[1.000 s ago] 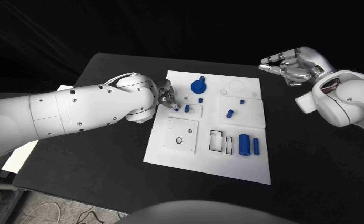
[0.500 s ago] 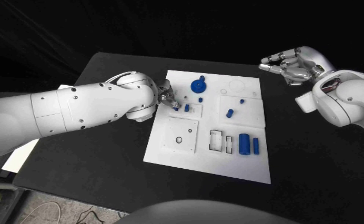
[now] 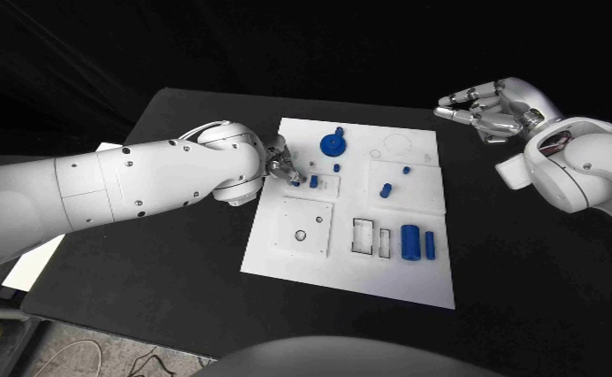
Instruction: Assemble the parts on the task board
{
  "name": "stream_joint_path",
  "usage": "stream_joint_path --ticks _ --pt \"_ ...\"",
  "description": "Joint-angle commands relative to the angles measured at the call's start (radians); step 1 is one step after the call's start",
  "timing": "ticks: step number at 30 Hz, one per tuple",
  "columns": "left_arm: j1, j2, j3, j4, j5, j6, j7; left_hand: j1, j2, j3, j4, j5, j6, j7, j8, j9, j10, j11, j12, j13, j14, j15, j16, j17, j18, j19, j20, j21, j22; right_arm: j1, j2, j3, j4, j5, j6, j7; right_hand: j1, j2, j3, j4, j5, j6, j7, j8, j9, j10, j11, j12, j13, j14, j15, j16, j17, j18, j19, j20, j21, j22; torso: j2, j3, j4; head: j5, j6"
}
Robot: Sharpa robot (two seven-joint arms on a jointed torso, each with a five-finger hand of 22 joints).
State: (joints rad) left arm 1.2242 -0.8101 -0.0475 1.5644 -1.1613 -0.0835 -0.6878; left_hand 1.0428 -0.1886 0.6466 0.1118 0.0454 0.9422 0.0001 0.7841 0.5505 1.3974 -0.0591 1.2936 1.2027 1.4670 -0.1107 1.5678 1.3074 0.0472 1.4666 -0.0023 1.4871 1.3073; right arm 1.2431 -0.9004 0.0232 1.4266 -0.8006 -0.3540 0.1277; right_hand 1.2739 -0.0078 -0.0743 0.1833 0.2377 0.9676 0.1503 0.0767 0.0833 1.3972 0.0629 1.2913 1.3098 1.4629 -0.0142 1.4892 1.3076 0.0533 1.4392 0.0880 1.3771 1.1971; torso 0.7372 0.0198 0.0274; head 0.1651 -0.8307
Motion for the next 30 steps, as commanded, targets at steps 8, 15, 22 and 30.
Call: stream_joint_path --ticks 8,15,22,30 --pt "-0.005 0.005 -0.004 -0.005 0.015 0.027 -0.027 -0.047 -0.014 -0.047 0.037 0.005 0.014 -0.001 -0.002 -0.005 0.010 -0.006 0.010 0.009 0.104 -0.010 0.003 0.263 -0.022 0.067 -0.008 0.011 0.156 0.000 0.001 0.000 0.001 -0.003 0.008 0.005 -0.001 0.005 -0.008 0.001 -0.005 0.006 -0.002 0.005 0.001 -0.007 -0.001 -0.006 0.060 0.079 -0.002 -0.005 0.145 0.020 -0.006 -0.004 -0.007 -0.003 0.000 -0.0003 0.0005 -0.002 0.000" --pt "-0.005 0.005 -0.004 -0.010 0.015 0.010 -0.032 -0.074 -0.018 -0.086 0.075 0.006 0.019 -0.001 0.001 -0.010 0.013 -0.007 0.014 0.014 0.104 -0.011 0.003 0.263 -0.024 0.070 -0.009 0.015 0.163 -0.001 0.001 0.000 0.001 -0.003 0.008 0.005 -0.001 0.005 -0.009 0.001 -0.005 0.006 -0.002 0.005 0.001 -0.007 -0.001 -0.006 0.059 0.079 -0.002 -0.005 0.145 0.020 -0.006 -0.004 -0.007 -0.003 0.000 -0.0006 0.0006 -0.002 0.000" --pt "-0.005 0.003 -0.004 -0.011 0.015 -0.001 -0.032 -0.087 -0.030 -0.126 0.105 0.006 0.022 -0.001 0.003 -0.014 0.015 -0.007 0.015 0.017 0.104 -0.011 0.003 0.263 -0.024 0.071 -0.009 0.017 0.166 -0.001 0.001 0.000 0.000 -0.003 0.008 0.005 -0.001 0.005 -0.009 0.001 -0.005 0.006 -0.002 0.005 0.001 -0.007 -0.001 -0.006 0.059 0.079 -0.002 -0.005 0.145 0.020 -0.006 -0.004 -0.007 -0.003 -0.001 -0.0011 0.0000 -0.003 0.000" --pt "-0.005 -0.003 -0.002 -0.006 0.015 -0.011 -0.025 -0.087 -0.041 -0.168 0.130 0.006 0.023 -0.001 0.006 -0.018 0.015 -0.007 0.015 0.018 0.104 -0.011 0.003 0.263 -0.024 0.071 -0.009 0.017 0.166 -0.001 0.001 0.000 -0.001 -0.003 0.008 0.005 -0.001 0.005 -0.009 0.001 -0.005 0.006 -0.002 0.005 0.001 -0.007 -0.001 -0.006 0.059 0.079 -0.002 -0.005 0.145 0.020 -0.006 -0.004 -0.007 -0.003 0.000 -0.0012 0.0002 -0.005 0.000"
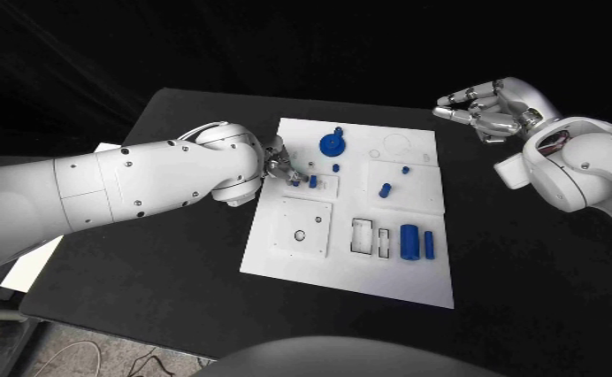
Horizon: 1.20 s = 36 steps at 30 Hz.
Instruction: Assemble the parts on the task board
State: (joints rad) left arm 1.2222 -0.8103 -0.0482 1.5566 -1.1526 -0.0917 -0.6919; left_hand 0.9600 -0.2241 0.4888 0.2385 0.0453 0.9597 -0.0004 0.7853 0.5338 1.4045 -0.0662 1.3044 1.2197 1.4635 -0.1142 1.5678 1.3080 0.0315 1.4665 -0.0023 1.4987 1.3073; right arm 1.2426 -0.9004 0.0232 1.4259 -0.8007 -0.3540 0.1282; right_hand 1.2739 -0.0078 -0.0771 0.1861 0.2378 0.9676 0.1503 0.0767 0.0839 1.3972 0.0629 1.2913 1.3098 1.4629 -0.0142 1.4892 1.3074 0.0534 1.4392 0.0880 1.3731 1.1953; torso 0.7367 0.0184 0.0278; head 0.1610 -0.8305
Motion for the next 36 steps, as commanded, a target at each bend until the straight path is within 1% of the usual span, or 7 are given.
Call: stream_joint_path --ticks 1,15,21,25,28,30,36 --pt "-0.003 -0.004 -0.001 0.003 0.007 -0.005 -0.019 -0.003 -0.008 -0.020 0.009 0.006 0.005 -0.001 0.005 -0.003 0.007 0.000 0.004 0.000 0.107 -0.007 0.003 0.263 -0.008 0.070 -0.009 0.004 0.165 -0.001 0.000 0.000 0.000 -0.003 0.008 0.004 -0.001 0.005 -0.006 -0.002 -0.005 0.006 -0.002 0.005 0.001 -0.007 -0.001 -0.006 0.059 0.079 -0.002 -0.005 0.145 0.020 -0.006 -0.004 -0.003 -0.001 0.000 -0.0001 -0.0002 -0.001 0.000" --pt "0.003 -0.047 0.023 0.029 0.104 -0.084 0.065 0.008 -0.004 -0.112 0.052 0.006 -0.034 0.012 -0.001 -0.013 -0.041 0.011 -0.055 -0.071 0.107 0.001 0.003 0.263 0.005 0.049 -0.003 -0.038 0.109 -0.004 0.002 0.000 -0.003 -0.003 0.008 0.004 -0.001 0.005 -0.006 -0.002 -0.005 0.006 -0.002 0.005 0.001 -0.007 -0.001 -0.006 0.059 0.079 -0.002 -0.005 0.145 0.020 -0.006 -0.004 -0.003 -0.001 -0.002 0.0010 0.0009 0.000 0.002" --pt "0.013 -0.069 0.028 0.029 0.312 -0.113 0.214 0.033 -0.010 -0.175 0.051 0.003 -0.175 0.076 -0.069 -0.058 -0.341 0.068 -0.396 -0.447 0.100 0.046 -0.012 0.243 0.050 -0.045 0.032 -0.219 -0.113 -0.007 0.004 0.000 -0.005 -0.002 0.009 0.005 -0.001 0.005 -0.006 -0.002 -0.005 0.006 -0.002 0.005 0.001 -0.007 -0.001 -0.006 0.059 0.079 -0.002 -0.005 0.145 0.020 -0.006 -0.004 -0.003 -0.001 -0.001 0.0017 -0.0002 0.001 0.006" --pt "0.017 -0.074 0.029 0.019 0.395 -0.127 0.360 0.109 0.010 -0.254 0.054 0.016 -0.270 0.145 -0.129 -0.120 -0.503 0.138 -0.498 -0.523 -0.107 0.112 -0.351 -0.125 0.141 -0.312 0.090 -0.705 -0.625 -0.010 0.004 0.000 -0.007 -0.002 0.009 0.005 -0.001 0.005 -0.006 -0.002 -0.005 0.006 -0.002 0.005 0.001 -0.007 -0.001 -0.006 0.059 0.079 -0.002 -0.005 0.145 0.020 -0.006 -0.004 -0.003 -0.001 0.000 0.0014 0.0004 -0.002 0.013" --pt "0.018 -0.066 0.028 0.007 0.369 -0.129 0.453 0.278 0.046 -0.195 -0.023 0.003 -0.302 0.166 -0.169 -0.162 -0.598 0.164 -0.568 -0.582 -0.354 0.138 -0.684 -0.436 0.141 -0.395 0.122 -0.833 -0.704 -0.011 0.004 0.000 -0.008 -0.001 0.009 0.005 -0.001 0.005 -0.006 -0.002 -0.005 0.006 -0.002 0.005 0.001 -0.007 -0.001 -0.006 0.059 0.079 -0.002 -0.005 0.145 0.020 -0.006 -0.004 -0.003 -0.001 -0.001 0.0016 0.0005 -0.003 0.016" --pt "0.018 -0.053 0.028 -0.005 0.295 -0.133 0.515 0.361 0.061 -0.144 -0.054 0.006 -0.279 0.176 -0.209 -0.210 -0.623 0.186 -0.644 -0.661 -0.381 0.161 -0.743 -0.489 0.154 -0.403 0.137 -0.904 -0.757 -0.012 0.004 0.000 -0.008 -0.001 0.008 0.005 -0.001 0.005 -0.006 -0.002 -0.005 0.006 -0.002 0.005 0.001 -0.007 -0.001 -0.006 0.059 0.079 -0.002 -0.005 0.145 0.020 -0.006 -0.004 -0.003 -0.001 0.000 0.0012 0.0004 -0.006 0.022" --pt "0.019 0.010 0.024 -0.049 0.052 -0.149 0.624 0.460 0.016 -0.081 -0.115 0.006 -0.178 0.149 -0.330 -0.331 -0.536 0.157 -0.766 -0.836 -0.335 0.131 -0.782 -0.566 0.153 -0.333 0.119 -0.949 -0.806 -0.012 0.006 0.000 -0.009 -0.001 0.004 0.007 -0.003 0.007 -0.009 0.000 -0.004 0.006 -0.002 0.005 0.001 -0.008 -0.001 -0.007 0.059 0.079 -0.002 -0.006 0.145 0.020 -0.006 -0.004 -0.004 -0.002 0.001 0.0000 -0.0010 -0.016 0.035"
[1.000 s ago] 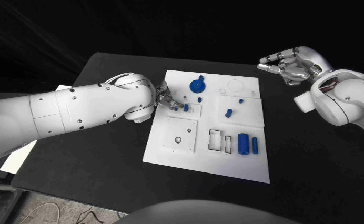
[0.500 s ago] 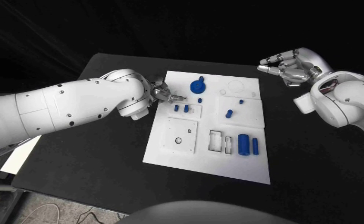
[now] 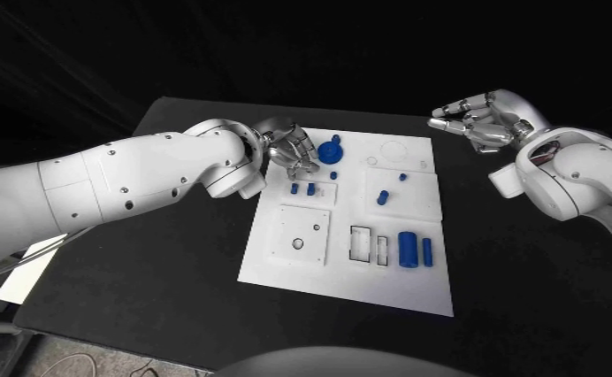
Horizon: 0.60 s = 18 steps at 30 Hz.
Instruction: Assemble the parts on the task board
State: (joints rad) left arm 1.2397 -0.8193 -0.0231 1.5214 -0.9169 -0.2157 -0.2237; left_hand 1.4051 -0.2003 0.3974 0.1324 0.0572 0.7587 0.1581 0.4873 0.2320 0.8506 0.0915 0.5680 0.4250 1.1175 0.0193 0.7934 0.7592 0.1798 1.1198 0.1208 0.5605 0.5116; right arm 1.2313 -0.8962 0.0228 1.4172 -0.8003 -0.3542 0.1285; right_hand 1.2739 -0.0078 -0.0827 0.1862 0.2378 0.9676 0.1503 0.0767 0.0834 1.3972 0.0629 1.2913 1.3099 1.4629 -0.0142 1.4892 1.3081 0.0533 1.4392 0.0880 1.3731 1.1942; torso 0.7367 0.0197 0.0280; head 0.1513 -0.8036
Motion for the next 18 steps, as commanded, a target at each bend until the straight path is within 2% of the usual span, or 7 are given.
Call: stream_joint_path --ticks 1,6,9,10,11,14,18 --pt "0.001 0.032 -0.003 -0.023 -0.225 -0.024 0.164 0.016 -0.011 0.009 -0.012 -0.007 0.026 -0.019 -0.044 -0.039 0.017 0.001 -0.042 -0.056 0.016 -0.003 -0.008 -0.022 0.003 0.020 -0.004 -0.012 -0.013 -0.001 0.003 0.000 -0.001 -0.001 0.004 0.008 -0.003 0.007 -0.003 0.000 -0.004 0.006 -0.002 0.005 0.001 -0.008 -0.001 -0.007 0.059 0.079 -0.002 -0.006 0.144 0.020 -0.006 -0.004 -0.004 -0.001 0.001 -0.0016 -0.0026 -0.006 0.010" --pt "0.001 0.090 -0.010 -0.075 -0.382 -0.025 0.182 -0.018 -0.029 -0.038 -0.003 -0.008 0.069 -0.033 -0.091 -0.078 0.014 -0.010 -0.088 -0.117 0.093 -0.016 0.046 -0.010 0.008 0.086 -0.017 -0.003 -0.018 -0.001 0.005 0.000 -0.001 0.000 0.007 0.009 -0.003 0.007 -0.003 0.000 -0.004 0.006 -0.002 0.005 0.001 -0.008 -0.001 -0.007 0.059 0.079 -0.002 -0.006 0.144 0.020 -0.006 -0.004 -0.004 -0.001 0.003 -0.0017 -0.0056 -0.012 0.016" --pt "0.001 0.117 -0.013 -0.102 -0.451 -0.015 0.171 -0.021 -0.023 -0.081 0.000 -0.007 0.102 -0.038 -0.125 -0.107 0.037 -0.019 -0.097 -0.153 0.254 -0.035 0.319 0.241 0.004 0.175 -0.034 0.044 0.002 -0.001 0.006 0.000 -0.001 0.000 0.007 0.010 -0.002 0.007 -0.003 0.000 -0.004 0.006 -0.002 0.005 0.001 -0.008 -0.001 -0.007 0.059 0.079 -0.002 -0.006 0.144 0.020 -0.006 -0.004 -0.004 -0.001 0.006 -0.0022 -0.0079 -0.013 0.021" --pt "0.001 0.120 -0.013 -0.105 -0.460 -0.011 0.167 -0.020 -0.021 -0.085 0.000 -0.007 0.106 -0.039 -0.130 -0.110 0.039 -0.020 -0.099 -0.158 0.263 -0.038 0.341 0.261 0.003 0.182 -0.035 0.049 0.005 -0.001 0.006 0.000 -0.001 0.000 0.007 0.010 -0.002 0.007 -0.003 0.000 -0.004 0.006 -0.002 0.005 0.001 -0.008 -0.001 -0.007 0.059 0.079 -0.002 -0.006 0.144 0.020 -0.006 -0.004 -0.004 -0.001 0.007 -0.0023 -0.0088 -0.012 0.022" --pt "0.001 0.128 -0.014 -0.112 -0.480 0.000 0.158 -0.018 -0.019 -0.092 0.001 -0.007 0.113 -0.041 -0.138 -0.117 0.042 -0.022 -0.102 -0.167 0.283 -0.042 0.386 0.305 -0.003 0.203 -0.040 0.084 0.039 -0.002 0.006 0.000 -0.001 0.000 0.008 0.010 -0.002 0.007 -0.003 0.000 -0.004 0.006 -0.002 0.005 0.001 -0.008 -0.001 -0.007 0.059 0.079 -0.002 -0.006 0.144 0.020 -0.006 -0.004 -0.004 -0.001 0.007 -0.0026 -0.0088 -0.013 0.022" --pt "0.001 0.151 -0.017 -0.131 -0.534 0.033 0.127 -0.006 -0.009 -0.101 -0.001 -0.007 0.138 -0.050 -0.162 -0.135 0.056 -0.030 -0.112 -0.194 0.356 -0.062 0.532 0.457 -0.039 0.303 -0.060 0.324 0.283 -0.002 0.007 0.000 -0.001 0.001 0.008 0.010 -0.002 0.007 -0.003 0.000 -0.004 0.006 -0.002 0.005 0.001 -0.008 -0.001 -0.007 0.059 0.079 -0.002 -0.006 0.144 0.020 -0.006 -0.004 -0.004 -0.001 0.006 -0.0028 -0.0059 -0.016 0.022" --pt "0.001 0.172 -0.020 -0.147 -0.575 0.066 0.095 0.000 -0.003 -0.095 0.001 -0.007 0.167 -0.059 -0.183 -0.148 0.083 -0.040 -0.128 -0.223 0.390 -0.078 0.594 0.526 -0.059 0.346 -0.077 0.442 0.407 -0.002 0.009 0.000 -0.001 0.001 0.010 0.011 -0.002 0.007 -0.003 0.000 -0.004 0.006 -0.002 0.005 0.001 -0.008 -0.001 -0.007 0.059 0.079 -0.002 -0.006 0.144 0.020 -0.006 -0.004 -0.004 -0.001 0.006 -0.0029 -0.0066 -0.017 0.021"
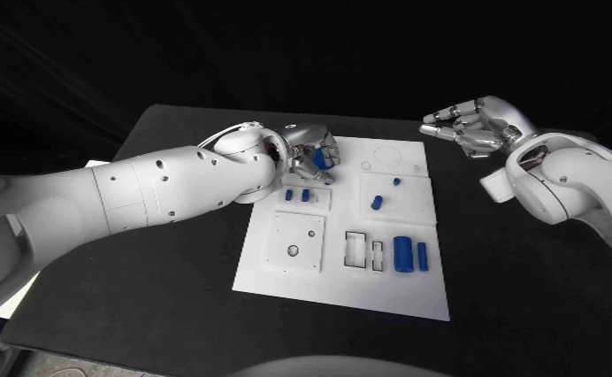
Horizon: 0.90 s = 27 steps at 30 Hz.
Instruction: Assemble the parts on the task board
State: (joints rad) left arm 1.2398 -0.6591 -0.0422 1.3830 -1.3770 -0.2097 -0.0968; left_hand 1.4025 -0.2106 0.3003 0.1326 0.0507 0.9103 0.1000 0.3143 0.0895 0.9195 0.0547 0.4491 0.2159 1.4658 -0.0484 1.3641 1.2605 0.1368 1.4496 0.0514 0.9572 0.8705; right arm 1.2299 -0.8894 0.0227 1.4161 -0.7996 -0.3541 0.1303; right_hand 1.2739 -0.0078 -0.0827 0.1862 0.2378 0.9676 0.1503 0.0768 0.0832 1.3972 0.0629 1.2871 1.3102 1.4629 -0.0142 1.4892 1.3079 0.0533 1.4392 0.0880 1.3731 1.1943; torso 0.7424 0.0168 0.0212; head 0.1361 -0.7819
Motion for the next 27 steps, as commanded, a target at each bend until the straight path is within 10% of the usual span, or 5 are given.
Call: stream_joint_path --ticks 1,27 --pt "0.001 0.015 -0.001 -0.013 -0.121 0.067 -0.039 0.004 0.008 0.005 0.001 0.000 0.021 -0.003 -0.014 -0.007 0.018 -0.005 -0.012 -0.019 0.044 -0.012 0.027 0.030 -0.018 0.021 -0.010 0.058 0.061 -0.001 0.003 0.000 0.000 0.000 0.010 0.009 -0.002 0.007 -0.003 0.000 -0.004 0.006 -0.002 0.005 0.002 -0.008 -0.001 -0.003 0.058 0.079 -0.002 -0.006 0.144 0.020 -0.006 -0.004 -0.004 -0.001 0.000 -0.0004 0.0004 -0.002 -0.001" --pt "-0.004 0.058 -0.009 -0.058 -0.148 0.099 -0.064 0.035 0.032 0.109 -0.011 0.000 0.110 -0.005 -0.060 -0.016 0.123 -0.012 -0.085 -0.090 0.057 -0.017 0.043 0.031 -0.027 0.038 -0.017 0.116 0.130 -0.002 0.007 0.000 -0.001 0.000 0.015 0.011 -0.002 0.007 -0.003 0.000 -0.004 0.006 -0.002 0.005 0.002 -0.008 -0.001 -0.003 0.058 0.079 -0.002 -0.006 0.144 0.020 -0.006 -0.004 -0.004 -0.001 0.000 0.0009 -0.0001 -0.004 -0.005"
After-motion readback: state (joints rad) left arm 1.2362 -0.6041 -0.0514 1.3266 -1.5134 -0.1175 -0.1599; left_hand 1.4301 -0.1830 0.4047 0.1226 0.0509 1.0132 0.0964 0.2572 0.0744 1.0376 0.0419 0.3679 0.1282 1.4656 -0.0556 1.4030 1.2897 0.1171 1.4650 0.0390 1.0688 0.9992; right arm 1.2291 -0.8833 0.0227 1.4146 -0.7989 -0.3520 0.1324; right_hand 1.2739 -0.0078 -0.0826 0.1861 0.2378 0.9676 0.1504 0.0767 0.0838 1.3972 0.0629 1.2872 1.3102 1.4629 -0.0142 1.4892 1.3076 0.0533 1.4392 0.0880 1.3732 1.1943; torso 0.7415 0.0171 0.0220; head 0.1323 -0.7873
